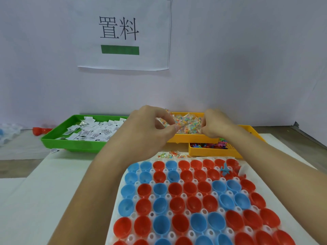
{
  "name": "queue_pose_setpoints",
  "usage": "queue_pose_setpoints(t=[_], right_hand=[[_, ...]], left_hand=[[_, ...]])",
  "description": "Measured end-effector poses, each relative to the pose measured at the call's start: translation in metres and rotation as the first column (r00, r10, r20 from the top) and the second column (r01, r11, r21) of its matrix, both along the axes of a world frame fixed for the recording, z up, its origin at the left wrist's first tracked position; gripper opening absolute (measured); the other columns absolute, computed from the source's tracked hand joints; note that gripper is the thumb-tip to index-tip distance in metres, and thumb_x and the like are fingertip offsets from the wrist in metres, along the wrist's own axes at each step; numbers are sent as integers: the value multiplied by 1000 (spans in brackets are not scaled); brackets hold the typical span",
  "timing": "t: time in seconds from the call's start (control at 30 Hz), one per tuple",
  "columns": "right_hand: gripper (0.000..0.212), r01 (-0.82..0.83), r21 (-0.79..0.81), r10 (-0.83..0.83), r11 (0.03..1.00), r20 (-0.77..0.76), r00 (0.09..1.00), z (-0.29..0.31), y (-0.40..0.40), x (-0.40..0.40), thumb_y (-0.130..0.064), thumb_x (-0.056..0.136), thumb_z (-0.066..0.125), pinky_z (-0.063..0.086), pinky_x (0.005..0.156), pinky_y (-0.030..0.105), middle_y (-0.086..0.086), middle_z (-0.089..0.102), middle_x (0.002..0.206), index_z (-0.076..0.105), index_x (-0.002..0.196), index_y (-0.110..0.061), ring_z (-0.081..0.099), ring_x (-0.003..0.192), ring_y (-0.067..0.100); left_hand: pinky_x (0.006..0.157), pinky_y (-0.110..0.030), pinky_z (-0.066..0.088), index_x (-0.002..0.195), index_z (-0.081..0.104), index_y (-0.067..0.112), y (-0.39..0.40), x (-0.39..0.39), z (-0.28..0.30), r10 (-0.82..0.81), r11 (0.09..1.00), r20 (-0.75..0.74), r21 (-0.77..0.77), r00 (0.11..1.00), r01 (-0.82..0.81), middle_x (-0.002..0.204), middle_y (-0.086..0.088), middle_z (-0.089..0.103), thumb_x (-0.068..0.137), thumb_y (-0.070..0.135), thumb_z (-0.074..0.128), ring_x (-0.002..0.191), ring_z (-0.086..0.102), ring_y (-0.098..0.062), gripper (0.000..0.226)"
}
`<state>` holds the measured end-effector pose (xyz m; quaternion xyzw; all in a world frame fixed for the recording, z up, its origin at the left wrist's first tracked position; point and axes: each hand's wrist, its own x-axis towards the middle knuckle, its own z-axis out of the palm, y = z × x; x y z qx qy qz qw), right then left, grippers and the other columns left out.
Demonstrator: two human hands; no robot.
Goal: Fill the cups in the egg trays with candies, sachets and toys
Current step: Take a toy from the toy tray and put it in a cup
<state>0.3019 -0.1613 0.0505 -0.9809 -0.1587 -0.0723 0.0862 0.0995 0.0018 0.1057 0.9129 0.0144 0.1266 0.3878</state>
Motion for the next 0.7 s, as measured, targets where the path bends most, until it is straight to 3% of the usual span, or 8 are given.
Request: queue_pose_setpoints(t=[0.1,0.2,0.37,0.43,0.5,0.6,0.7], right_hand=[[13,9,149,-16,989,45,999,-1,-10,-3,-11,87,66,58,75,36,8,75,94,78,85,-10,68,84,24],[17,-10,364,-35,931,117,992,5,-23,-16,-16,91,64,53,74,31,1,76,86,80,85,-15,68,80,18],[12,-63,798,146,599,-32,989,16,-48,-61,-16,96,64,55,54,21,-6,75,70,74,89,-19,72,65,5],[10,-91,838,246,539,-53,968,18,-57,-78,-16,96,64,54,57,15,-3,76,75,74,96,-18,74,71,8],[11,-133,843,336,521,-60,940,24,-61,-90,-16,96,64,55,61,16,-1,77,80,74,99,-18,75,76,12],[11,-194,838,429,510,-51,902,38,-64,-101,-17,95,64,56,62,17,-2,78,84,74,100,-17,75,78,14],[10,-254,825,500,505,-40,865,46,-64,-109,-18,94,65,56,63,18,0,77,84,73,99,-17,75,78,15]], left_hand=[[81,-37,57,93,69,35,0,2,0,-1,1000,5,4,1000,1,84,9,74,91,45,62,78,71,-11,12],[79,-35,57,93,69,34,-3,2,-1,-8,1000,9,11,1000,8,80,9,74,91,44,62,77,71,-11,12],[60,-18,48,94,69,34,-14,4,-5,-29,999,9,34,1000,28,77,11,72,91,42,63,66,67,-1,10],[50,-8,39,96,69,33,-21,5,-6,-48,998,10,35,999,47,75,11,70,92,41,63,56,60,3,11],[51,-8,39,100,69,33,-28,5,-7,-61,997,8,46,998,61,79,12,70,92,40,63,58,60,3,12],[64,-20,51,108,66,35,-38,8,-11,-54,997,9,55,998,54,90,14,70,91,41,64,75,67,-2,18],[70,-28,55,119,61,32,-46,9,-14,-50,999,47,4,998,50,96,15,69,90,39,67,80,68,-4,30]])
